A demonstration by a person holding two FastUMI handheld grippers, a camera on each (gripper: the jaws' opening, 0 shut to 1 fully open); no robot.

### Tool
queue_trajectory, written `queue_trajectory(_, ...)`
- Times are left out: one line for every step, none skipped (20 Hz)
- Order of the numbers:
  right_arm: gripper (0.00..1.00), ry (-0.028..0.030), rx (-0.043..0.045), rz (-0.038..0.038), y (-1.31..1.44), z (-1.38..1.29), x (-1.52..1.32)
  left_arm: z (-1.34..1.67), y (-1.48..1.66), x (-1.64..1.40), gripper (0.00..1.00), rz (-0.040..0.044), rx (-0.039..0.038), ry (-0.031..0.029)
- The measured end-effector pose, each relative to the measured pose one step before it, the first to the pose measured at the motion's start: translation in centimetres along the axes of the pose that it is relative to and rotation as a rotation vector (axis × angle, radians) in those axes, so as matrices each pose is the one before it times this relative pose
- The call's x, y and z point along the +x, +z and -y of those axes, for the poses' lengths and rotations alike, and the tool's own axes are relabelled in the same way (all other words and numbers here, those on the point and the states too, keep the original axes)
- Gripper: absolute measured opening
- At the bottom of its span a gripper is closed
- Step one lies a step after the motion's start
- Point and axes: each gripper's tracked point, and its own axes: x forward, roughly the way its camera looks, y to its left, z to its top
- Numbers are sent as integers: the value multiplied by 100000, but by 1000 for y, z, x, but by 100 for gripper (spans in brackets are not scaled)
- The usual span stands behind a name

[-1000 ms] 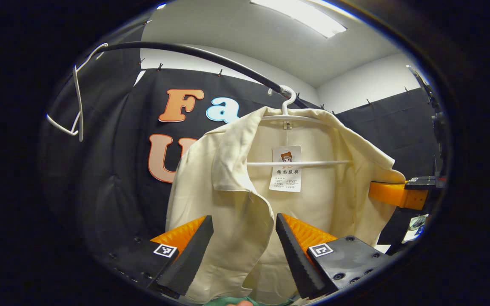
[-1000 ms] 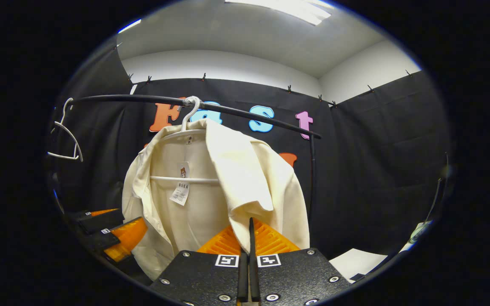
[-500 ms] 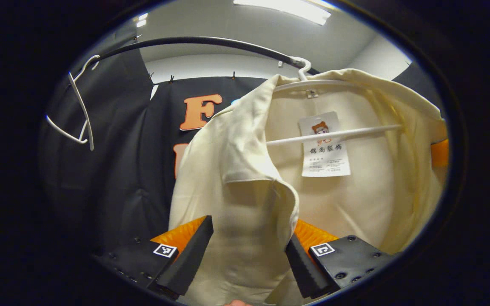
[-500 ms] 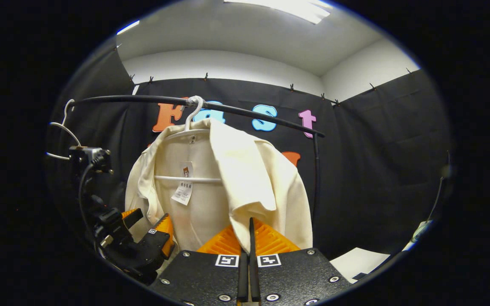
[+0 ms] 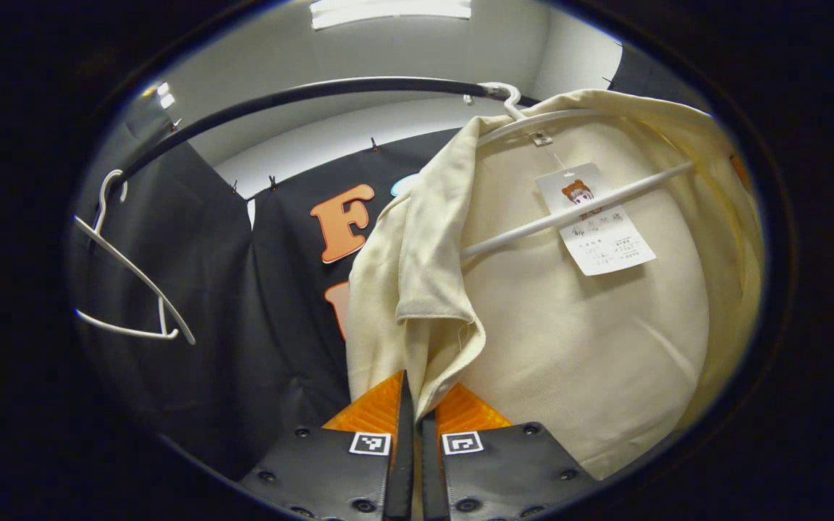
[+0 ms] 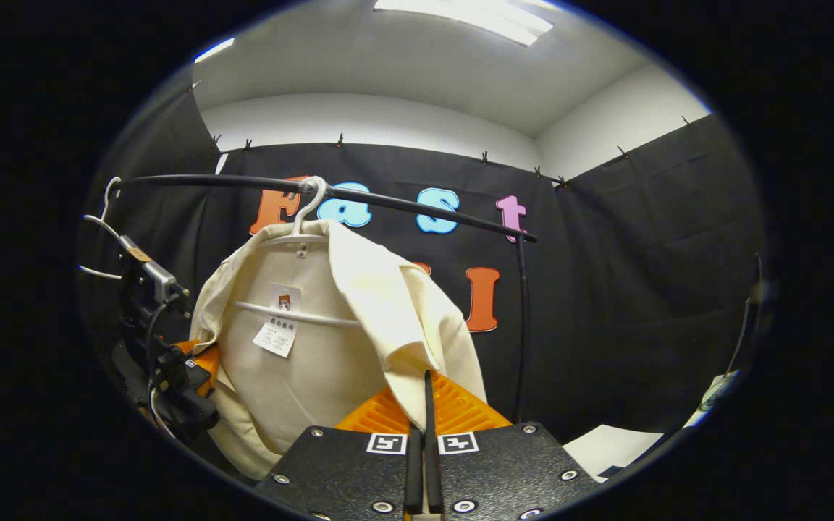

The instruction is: Grasp the clothes on the hanger with both hands and then place them into the laundry hamper below.

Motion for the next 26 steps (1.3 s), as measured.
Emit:
queue_trajectory(1,-1969,-421,2403,726,744,30,-1305,522,-163,12,912,3697,1653)
queue_trajectory(1,-1953,-792,2656,906,853,-10,-1016,447,34,12,1160,3500,2617)
queue_trajectory(1,-1622,-1315,2835,990,637,104,-1290,407,39,12,1196,3204,3208)
queue_trajectory(1,-1076,-1957,2396,935,550,197,-1230,514,-47,12,1041,3328,3300)
queue_trajectory(1,-672,-1872,2319,822,446,173,-1004,492,351,12,1162,3833,2625)
queue_trajectory(1,-479,-1354,1928,990,187,106,-419,635,233,13,841,3955,844)
queue_trajectory(1,-486,-987,1814,1022,365,194,-302,476,180,12,832,2921,260)
queue_trajectory(1,-806,-819,1834,863,448,387,-172,555,26,12,641,762,-596)
queue_trajectory(1,-809,-536,1201,311,581,305,-82,224,-79,12,273,-1059,-916)
queue_trajectory(1,-805,-418,1410,549,536,367,-170,177,27,12,-55,-1802,-386)
queue_trajectory(1,-505,-280,1501,606,497,701,-249,73,276,12,-333,-1286,-10)
queue_trajectory(1,-499,-634,1072,444,414,538,-214,227,162,12,26,-842,182)
queue_trajectory(1,-324,-871,990,280,229,710,-221,406,19,12,598,-842,195)
queue_trajectory(1,-307,-497,1259,326,205,563,-337,409,-95,12,625,-913,-175)
queue_trajectory(0,-410,-620,1356,376,229,591,-204,434,-148,12,701,-1013,-475)
queue_trajectory(1,-453,-804,819,111,359,866,-80,503,-30,12,700,-946,-664)
queue_trajectory(1,-279,-339,997,-50,422,1016,-34,467,78,12,633,-758,-478)
queue_trajectory(1,-26,-99,635,-12,188,873,-21,347,200,12,657,-747,-234)
queue_trajectory(1,435,47,-66,-466,-49,1025,-66,299,112,12,574,-729,-13)
queue_trajectory(0,558,518,-730,-723,-11,669,74,220,190,12,163,-447,-54)
queue_trajectory(0,790,748,-2210,-1263,-276,899,-43,185,-125,10,1,-267,69)
queue_trajectory(0,709,1500,-4134,-1844,-244,671,-52,156,-76,12,248,-337,197)
queue_trajectory(1,873,2919,-4148,-1997,-469,673,-109,314,-77,10,648,-343,388)
queue_trajectory(1,357,3135,-4144,-1892,-157,180,-74,313,1,11,627,-239,576)
queue_trajectory(1,242,2109,-3134,-1698,188,-294,-65,164,71,11,538,-166,743)
queue_trajectory(1,323,606,-1693,-1229,-298,-260,-263,-183,249,11,85,-67,687)
